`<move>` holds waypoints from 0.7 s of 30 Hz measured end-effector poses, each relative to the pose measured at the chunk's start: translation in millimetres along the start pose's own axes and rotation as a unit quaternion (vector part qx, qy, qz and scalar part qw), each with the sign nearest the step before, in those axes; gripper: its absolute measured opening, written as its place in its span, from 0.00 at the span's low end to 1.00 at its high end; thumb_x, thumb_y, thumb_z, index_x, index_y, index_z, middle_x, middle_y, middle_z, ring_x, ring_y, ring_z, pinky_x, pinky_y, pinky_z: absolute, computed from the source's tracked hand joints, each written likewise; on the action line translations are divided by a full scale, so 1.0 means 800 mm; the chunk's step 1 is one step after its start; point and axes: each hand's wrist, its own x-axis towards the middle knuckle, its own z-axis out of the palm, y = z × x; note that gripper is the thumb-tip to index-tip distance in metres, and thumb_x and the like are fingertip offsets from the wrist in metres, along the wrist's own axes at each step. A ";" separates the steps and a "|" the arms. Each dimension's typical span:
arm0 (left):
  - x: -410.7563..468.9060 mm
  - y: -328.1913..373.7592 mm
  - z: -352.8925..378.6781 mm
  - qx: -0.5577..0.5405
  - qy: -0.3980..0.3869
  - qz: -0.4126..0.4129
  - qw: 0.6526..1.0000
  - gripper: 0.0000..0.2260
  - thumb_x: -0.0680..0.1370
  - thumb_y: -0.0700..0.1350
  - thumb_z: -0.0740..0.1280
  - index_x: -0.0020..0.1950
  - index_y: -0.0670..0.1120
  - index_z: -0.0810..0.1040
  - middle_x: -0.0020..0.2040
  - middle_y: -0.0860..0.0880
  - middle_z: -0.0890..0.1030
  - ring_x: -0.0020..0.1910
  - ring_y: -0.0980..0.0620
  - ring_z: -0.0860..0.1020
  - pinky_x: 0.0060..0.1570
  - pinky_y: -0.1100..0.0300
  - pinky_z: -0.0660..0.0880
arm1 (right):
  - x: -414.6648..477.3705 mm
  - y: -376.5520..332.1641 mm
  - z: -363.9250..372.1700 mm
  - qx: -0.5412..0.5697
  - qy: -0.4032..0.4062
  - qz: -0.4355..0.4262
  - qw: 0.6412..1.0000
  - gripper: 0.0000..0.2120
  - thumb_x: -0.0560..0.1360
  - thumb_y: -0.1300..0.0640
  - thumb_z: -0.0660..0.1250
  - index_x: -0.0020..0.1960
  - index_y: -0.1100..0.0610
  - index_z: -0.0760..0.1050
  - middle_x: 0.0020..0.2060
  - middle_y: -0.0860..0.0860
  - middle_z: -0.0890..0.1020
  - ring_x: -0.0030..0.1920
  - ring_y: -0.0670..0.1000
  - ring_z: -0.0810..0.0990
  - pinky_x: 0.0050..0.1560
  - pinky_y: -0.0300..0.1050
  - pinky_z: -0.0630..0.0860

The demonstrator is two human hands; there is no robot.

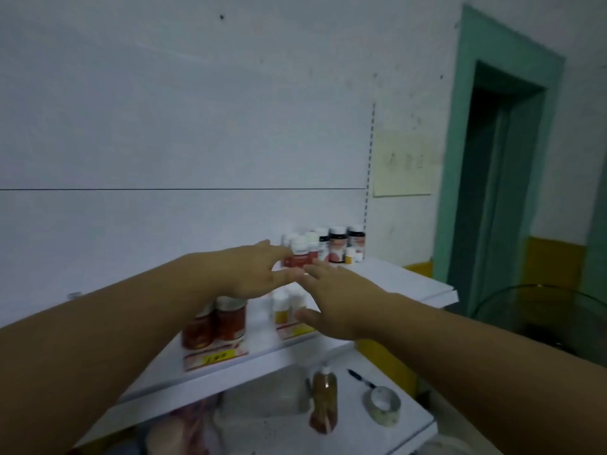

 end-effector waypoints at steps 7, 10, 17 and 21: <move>0.184 0.049 0.082 -0.123 0.036 0.013 0.992 0.26 0.79 0.59 0.57 0.75 0.50 0.61 0.75 0.47 0.65 0.70 0.46 0.67 0.69 0.53 0.64 | 0.016 0.119 0.063 0.035 -0.068 0.077 0.994 0.33 0.77 0.42 0.57 0.77 0.53 0.51 0.77 0.54 0.57 0.76 0.55 0.55 0.73 0.54 0.58; 0.266 0.086 0.129 -0.267 0.069 -0.027 0.961 0.22 0.79 0.51 0.59 0.72 0.47 0.65 0.71 0.44 0.70 0.67 0.45 0.71 0.65 0.54 0.68 | 0.031 0.180 0.082 0.039 -0.094 0.127 0.987 0.32 0.77 0.42 0.58 0.76 0.54 0.54 0.75 0.55 0.61 0.73 0.55 0.60 0.72 0.52 0.61; 0.419 0.120 0.202 -0.400 0.102 -0.115 0.903 0.21 0.76 0.44 0.62 0.68 0.45 0.67 0.66 0.43 0.75 0.63 0.44 0.74 0.60 0.56 0.70 | 0.045 0.312 0.127 0.045 -0.137 0.180 0.973 0.30 0.78 0.42 0.57 0.76 0.51 0.55 0.74 0.51 0.62 0.72 0.53 0.62 0.71 0.48 0.61; 0.478 0.097 0.220 -0.426 0.168 -0.168 0.873 0.17 0.73 0.39 0.64 0.61 0.43 0.71 0.57 0.41 0.78 0.55 0.40 0.77 0.53 0.55 0.74 | 0.072 0.365 0.161 0.060 -0.145 0.158 0.975 0.30 0.78 0.42 0.57 0.76 0.50 0.54 0.75 0.50 0.60 0.74 0.53 0.60 0.71 0.49 0.60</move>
